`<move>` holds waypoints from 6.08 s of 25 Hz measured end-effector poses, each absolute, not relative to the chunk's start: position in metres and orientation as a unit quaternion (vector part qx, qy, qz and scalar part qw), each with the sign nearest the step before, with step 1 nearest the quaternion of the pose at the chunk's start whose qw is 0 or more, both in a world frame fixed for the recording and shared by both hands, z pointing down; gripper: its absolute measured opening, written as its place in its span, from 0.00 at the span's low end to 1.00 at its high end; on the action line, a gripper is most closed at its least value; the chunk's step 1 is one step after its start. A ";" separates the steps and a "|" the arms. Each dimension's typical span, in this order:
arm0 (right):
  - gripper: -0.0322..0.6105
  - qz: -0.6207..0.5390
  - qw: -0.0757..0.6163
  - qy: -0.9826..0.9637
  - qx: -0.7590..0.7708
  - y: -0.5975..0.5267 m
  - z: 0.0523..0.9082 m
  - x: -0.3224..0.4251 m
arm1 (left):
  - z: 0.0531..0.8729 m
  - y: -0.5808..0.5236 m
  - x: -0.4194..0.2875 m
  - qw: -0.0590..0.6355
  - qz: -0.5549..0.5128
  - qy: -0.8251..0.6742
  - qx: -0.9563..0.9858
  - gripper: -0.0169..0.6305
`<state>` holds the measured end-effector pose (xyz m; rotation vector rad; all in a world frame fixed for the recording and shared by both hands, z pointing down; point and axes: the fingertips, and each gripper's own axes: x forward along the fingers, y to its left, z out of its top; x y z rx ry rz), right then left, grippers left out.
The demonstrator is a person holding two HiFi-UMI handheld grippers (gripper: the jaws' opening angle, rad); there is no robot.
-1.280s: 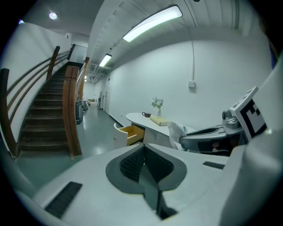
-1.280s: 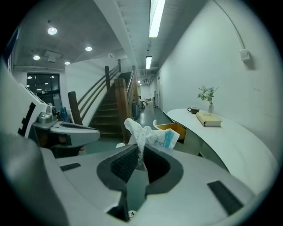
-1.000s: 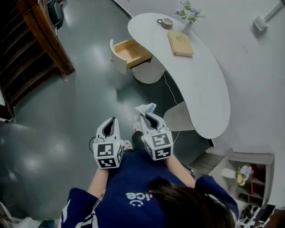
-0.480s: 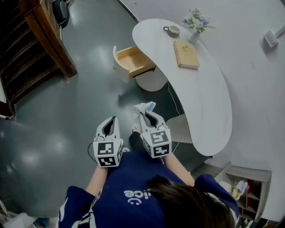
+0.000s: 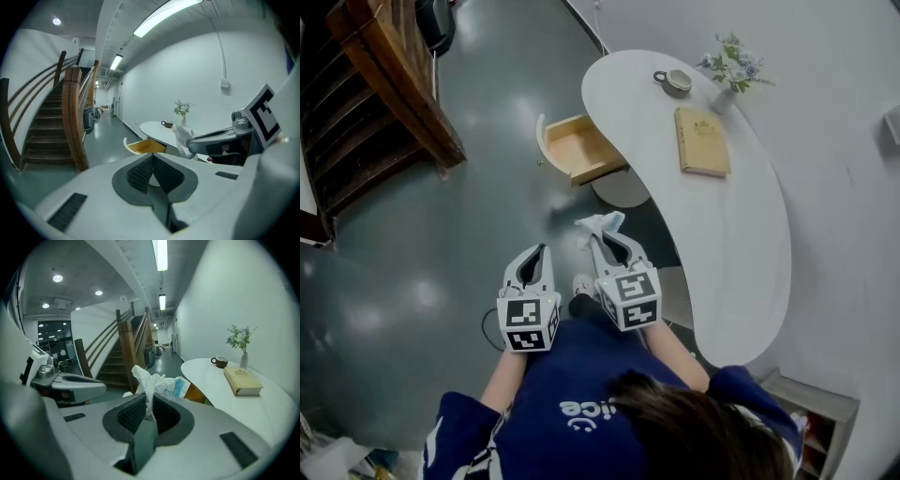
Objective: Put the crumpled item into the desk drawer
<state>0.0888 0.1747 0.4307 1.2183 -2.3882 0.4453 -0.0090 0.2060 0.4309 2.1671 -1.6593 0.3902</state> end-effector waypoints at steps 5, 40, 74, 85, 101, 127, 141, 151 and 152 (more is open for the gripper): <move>0.13 0.167 0.213 -0.862 0.428 0.138 0.437 0.099 | 0.435 0.172 0.003 0.196 0.144 -0.596 0.766 0.03; 0.13 0.185 0.235 -0.836 0.461 -0.022 0.454 0.070 | 0.461 -0.017 -0.026 0.203 0.156 -0.538 0.803 0.03; 0.13 0.212 0.319 -0.813 0.438 -0.123 0.501 0.022 | 0.460 -0.128 -0.075 0.212 0.153 -0.516 0.816 0.03; 0.13 0.224 0.355 -0.822 0.385 -0.138 0.543 0.006 | 0.465 -0.121 -0.103 0.226 0.162 -0.568 0.774 0.03; 0.14 0.236 0.424 -0.807 0.336 -0.160 0.619 0.003 | 0.477 -0.104 -0.125 0.251 0.177 -0.622 0.721 0.03; 0.14 0.263 0.521 -0.760 0.286 -0.186 0.738 -0.006 | 0.504 -0.098 -0.141 0.299 0.197 -0.654 0.667 0.03; 0.15 0.281 0.563 -0.734 0.255 -0.191 0.781 -0.008 | 0.522 -0.092 -0.155 0.317 0.217 -0.658 0.648 0.03; 0.15 0.278 0.590 -0.720 0.238 -0.186 0.802 -0.006 | 0.527 -0.092 -0.154 0.346 0.190 -0.667 0.632 0.03; 0.15 0.281 0.589 -0.719 0.240 -0.187 0.803 -0.006 | 0.526 -0.093 -0.153 0.346 0.189 -0.667 0.633 0.03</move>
